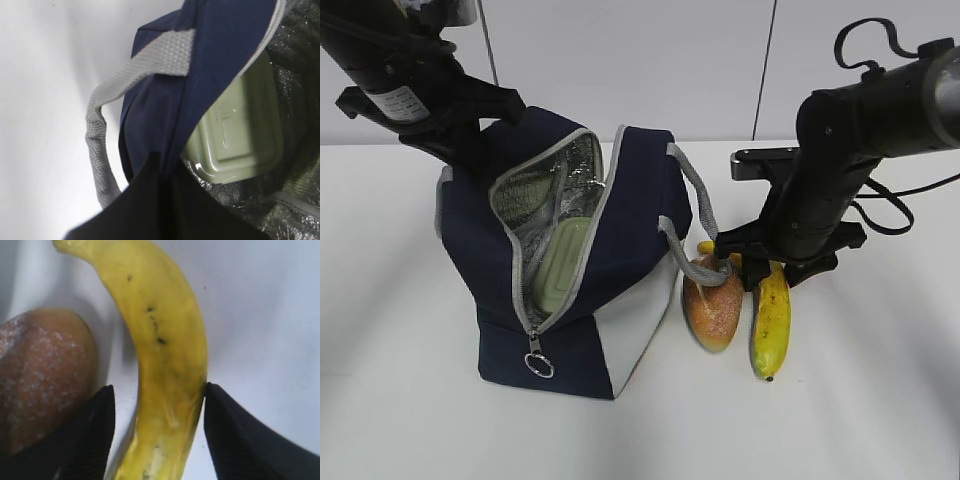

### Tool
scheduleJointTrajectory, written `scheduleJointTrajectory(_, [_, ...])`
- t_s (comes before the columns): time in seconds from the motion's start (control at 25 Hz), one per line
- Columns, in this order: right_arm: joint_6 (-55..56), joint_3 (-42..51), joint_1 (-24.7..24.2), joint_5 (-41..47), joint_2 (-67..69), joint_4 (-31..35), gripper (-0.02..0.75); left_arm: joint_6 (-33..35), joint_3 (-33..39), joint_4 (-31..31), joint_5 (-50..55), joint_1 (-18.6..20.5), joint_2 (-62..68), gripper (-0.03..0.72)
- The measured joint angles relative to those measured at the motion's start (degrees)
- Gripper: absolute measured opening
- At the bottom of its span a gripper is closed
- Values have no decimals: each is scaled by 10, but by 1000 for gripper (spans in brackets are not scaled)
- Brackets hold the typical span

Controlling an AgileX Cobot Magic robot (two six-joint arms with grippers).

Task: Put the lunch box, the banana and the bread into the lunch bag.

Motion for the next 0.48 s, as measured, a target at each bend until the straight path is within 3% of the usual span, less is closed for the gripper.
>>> scheduleJointTrajectory(0.2, [10, -10, 0, 13, 21, 0, 414, 0, 0, 1, 0, 0, 0, -3])
scheduleJointTrajectory(0.4, [18, -11, 0, 24, 22, -5, 316, 0, 0, 1, 0, 0, 0, -3])
scheduleJointTrajectory(0.48, [23, -12, 0, 33, 22, -22, 311, 0, 0, 1, 1, 0, 0, -3])
